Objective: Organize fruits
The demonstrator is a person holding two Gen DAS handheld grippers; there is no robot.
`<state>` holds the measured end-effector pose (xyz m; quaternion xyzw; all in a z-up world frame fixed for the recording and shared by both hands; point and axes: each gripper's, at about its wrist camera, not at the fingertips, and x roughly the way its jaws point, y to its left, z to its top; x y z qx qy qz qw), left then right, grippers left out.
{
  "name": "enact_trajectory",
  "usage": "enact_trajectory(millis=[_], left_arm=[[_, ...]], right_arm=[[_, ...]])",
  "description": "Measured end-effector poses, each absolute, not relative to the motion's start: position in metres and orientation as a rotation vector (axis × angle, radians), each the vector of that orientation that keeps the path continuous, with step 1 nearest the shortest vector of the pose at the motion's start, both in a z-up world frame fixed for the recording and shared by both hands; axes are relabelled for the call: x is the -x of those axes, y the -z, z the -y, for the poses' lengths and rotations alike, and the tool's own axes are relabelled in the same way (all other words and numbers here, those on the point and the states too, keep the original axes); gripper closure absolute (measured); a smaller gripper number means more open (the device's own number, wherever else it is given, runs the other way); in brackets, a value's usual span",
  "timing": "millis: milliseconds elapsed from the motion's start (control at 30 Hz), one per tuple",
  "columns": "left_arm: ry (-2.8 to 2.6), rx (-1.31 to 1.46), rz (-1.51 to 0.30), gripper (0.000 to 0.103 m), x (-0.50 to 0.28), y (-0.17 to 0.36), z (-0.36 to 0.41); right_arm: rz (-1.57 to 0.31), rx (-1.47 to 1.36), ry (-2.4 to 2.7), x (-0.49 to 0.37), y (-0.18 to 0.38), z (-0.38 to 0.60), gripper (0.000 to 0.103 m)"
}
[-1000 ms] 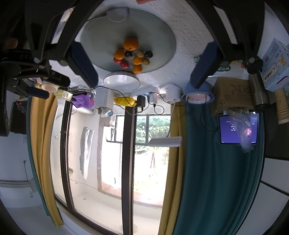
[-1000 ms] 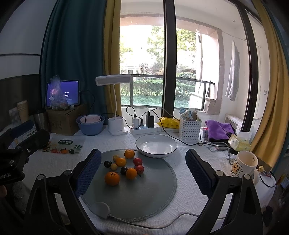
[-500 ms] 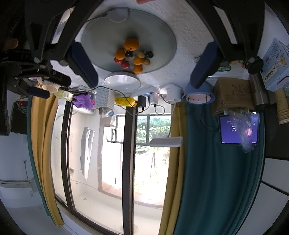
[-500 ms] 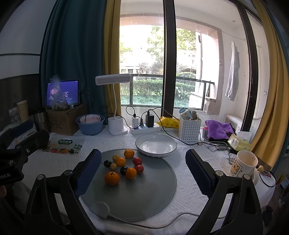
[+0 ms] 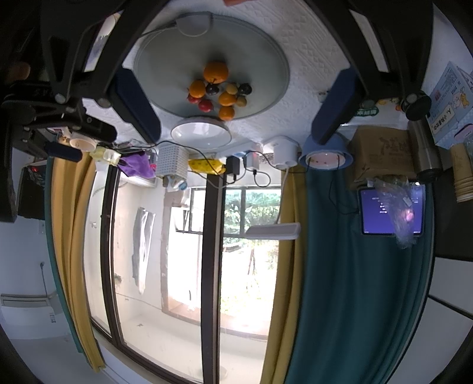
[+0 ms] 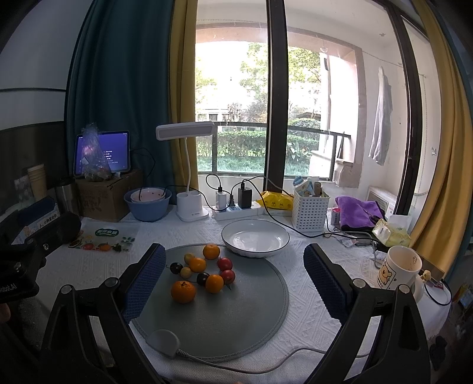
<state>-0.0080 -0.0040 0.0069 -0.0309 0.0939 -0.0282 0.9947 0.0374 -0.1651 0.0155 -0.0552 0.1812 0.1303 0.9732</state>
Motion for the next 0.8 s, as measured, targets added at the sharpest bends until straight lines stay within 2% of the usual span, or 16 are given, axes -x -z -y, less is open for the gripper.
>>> enact_trajectory(millis=[800], left_arm=[[0.079,0.061,-0.22,0.0,0.0005,-0.0033,0.0096]], right_arm=[[-0.381,0.115,-0.249,-0.0413,-0.0131,0.1657,0.006]])
